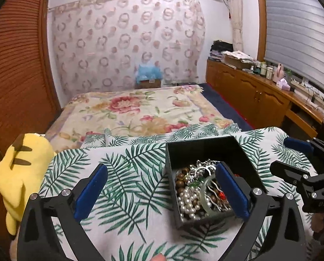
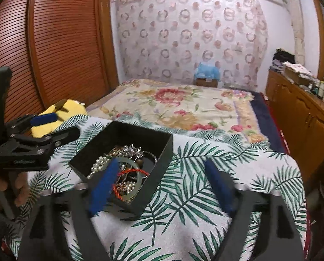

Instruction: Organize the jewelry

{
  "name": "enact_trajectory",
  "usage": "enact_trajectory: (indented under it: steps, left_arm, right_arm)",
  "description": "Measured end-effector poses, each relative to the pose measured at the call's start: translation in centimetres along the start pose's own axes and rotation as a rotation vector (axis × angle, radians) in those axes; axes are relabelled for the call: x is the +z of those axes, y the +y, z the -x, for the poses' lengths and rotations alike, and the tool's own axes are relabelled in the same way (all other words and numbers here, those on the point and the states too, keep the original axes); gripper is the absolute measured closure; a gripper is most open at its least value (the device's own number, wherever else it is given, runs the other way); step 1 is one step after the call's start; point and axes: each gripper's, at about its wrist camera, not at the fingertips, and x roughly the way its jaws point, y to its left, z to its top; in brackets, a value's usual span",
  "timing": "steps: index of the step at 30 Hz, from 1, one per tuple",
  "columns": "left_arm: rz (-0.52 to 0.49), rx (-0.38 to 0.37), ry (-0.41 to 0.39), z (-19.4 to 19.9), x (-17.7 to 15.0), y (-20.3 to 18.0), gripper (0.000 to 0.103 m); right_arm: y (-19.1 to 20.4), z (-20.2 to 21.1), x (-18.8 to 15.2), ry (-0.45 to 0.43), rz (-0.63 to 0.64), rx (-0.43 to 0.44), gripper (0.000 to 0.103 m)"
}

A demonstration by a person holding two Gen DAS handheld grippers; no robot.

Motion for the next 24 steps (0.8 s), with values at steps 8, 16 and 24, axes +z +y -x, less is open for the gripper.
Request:
enact_trajectory:
  steps: [8,16,24]
  left_arm:
    - [0.036,-0.006,-0.03,3.7,-1.5,0.8,0.008]
    - [0.033,0.029,-0.045,7.9,-2.5,0.5,0.008]
    - [0.043,0.043,-0.051,11.8,-3.7,-0.3,0.008]
  right_arm:
    - [1.1,3.3,0.1,-0.054,-0.026,-0.021,0.003]
    - [3.2,8.1,-1.0,-0.123,-0.036,-0.055,0.003]
    - [3.6,13.0,-1.7,-0.18,-0.066,-0.073,0.003]
